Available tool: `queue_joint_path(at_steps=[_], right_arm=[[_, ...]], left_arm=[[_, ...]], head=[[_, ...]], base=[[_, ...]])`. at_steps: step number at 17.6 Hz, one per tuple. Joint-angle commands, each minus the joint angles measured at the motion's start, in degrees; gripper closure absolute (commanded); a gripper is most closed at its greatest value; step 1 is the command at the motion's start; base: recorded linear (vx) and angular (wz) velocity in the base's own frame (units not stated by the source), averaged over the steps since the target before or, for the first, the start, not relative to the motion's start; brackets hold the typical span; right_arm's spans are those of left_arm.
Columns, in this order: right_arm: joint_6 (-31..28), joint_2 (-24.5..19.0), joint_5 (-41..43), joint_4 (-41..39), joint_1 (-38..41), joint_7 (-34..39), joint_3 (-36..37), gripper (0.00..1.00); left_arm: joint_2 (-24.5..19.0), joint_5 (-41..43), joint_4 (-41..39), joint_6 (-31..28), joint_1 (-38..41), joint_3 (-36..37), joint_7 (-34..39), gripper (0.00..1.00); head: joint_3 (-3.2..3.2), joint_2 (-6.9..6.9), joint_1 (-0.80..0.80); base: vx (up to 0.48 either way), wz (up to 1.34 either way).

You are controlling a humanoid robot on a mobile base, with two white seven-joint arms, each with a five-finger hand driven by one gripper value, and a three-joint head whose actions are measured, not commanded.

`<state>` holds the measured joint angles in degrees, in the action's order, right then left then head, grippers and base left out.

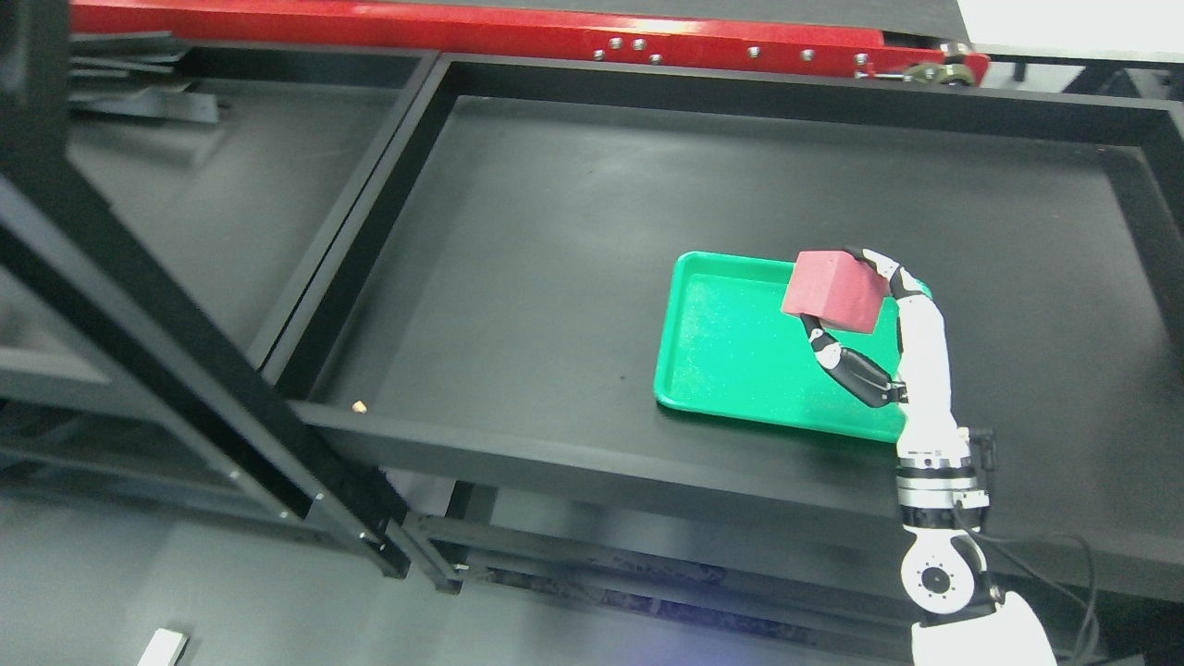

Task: Pick pink block from left shelf to tray
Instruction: 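Lift the pink block up out of the green tray with the right hand, then turn and drive to the white table, carrying the block in the right hand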

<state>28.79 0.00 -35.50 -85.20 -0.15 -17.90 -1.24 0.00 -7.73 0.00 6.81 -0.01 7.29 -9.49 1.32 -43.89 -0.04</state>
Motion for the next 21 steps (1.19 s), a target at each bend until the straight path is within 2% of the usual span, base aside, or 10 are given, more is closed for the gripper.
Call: queue_joint_path(at_steps=[1, 21], right_arm=[[0.04, 1.00, 0.17, -1.28, -0.91, -0.03, -0.43, 0.95], [0.04, 1.00, 1.49, -1.28, -0.99, 0.06, -0.95, 0.95]], left_arm=[[-1.00, 0.00, -1.00, -0.05, 1.15, 0.00, -0.01, 0.00], [-1.00, 0.00, -1.00, -0.05, 1.15, 0.00, -0.01, 0.00]], head=[[0.00, 0.00, 0.00], [0.00, -0.01, 0.00]], base=[[-0.121, 0.42], [-0.180, 0.65]])
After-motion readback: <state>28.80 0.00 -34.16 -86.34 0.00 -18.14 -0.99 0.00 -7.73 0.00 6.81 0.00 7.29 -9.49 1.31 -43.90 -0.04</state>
